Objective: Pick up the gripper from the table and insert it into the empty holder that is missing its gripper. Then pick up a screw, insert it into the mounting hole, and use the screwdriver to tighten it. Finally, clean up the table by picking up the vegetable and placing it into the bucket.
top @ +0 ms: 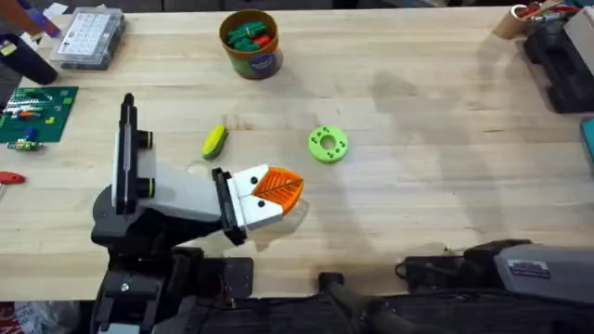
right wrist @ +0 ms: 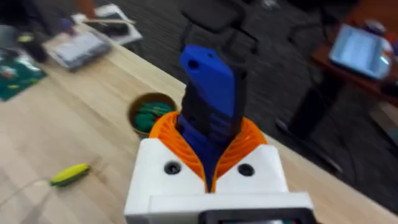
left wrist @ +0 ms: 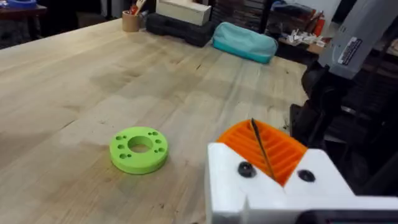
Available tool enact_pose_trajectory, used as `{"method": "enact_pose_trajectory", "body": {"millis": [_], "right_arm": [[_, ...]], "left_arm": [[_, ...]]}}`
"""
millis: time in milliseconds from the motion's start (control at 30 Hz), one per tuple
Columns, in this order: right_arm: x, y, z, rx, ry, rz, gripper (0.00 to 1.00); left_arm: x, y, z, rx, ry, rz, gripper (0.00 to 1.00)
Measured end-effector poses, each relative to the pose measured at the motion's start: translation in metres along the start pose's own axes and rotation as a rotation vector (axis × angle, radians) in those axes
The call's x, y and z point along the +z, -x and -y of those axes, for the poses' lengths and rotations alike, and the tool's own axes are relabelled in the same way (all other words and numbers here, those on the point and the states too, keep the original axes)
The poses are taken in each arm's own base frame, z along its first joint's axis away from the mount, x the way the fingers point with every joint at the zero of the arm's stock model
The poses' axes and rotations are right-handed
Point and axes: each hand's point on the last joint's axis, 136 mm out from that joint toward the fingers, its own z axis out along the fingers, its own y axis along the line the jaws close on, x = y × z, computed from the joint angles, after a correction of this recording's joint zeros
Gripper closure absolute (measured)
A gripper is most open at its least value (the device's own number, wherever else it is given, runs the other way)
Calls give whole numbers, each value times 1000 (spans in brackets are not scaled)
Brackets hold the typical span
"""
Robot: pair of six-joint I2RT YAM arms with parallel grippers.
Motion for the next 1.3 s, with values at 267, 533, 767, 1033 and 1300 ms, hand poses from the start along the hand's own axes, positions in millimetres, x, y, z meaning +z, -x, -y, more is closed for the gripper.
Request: {"method": "enact_pose_trajectory", "body": {"millis": [267,533,767,1033,1300], "right_arm": [[-19,23,-43,-20,214,97,978],[-17,9,-53,-20,267,143,978],[-14,-12,-71,-48,371,293,979],[-19,-27,-104,-41,567,440,979],[-29,-38,-149,-14,742,523,979]], "left_arm": [[0,0,0,0,0,0,997],[0,0,0,0,0,0,997],[0,0,0,-1,0,0,997],[0,0,0,0,0,0,997],[0,0,0,0,0,0,997]]}}
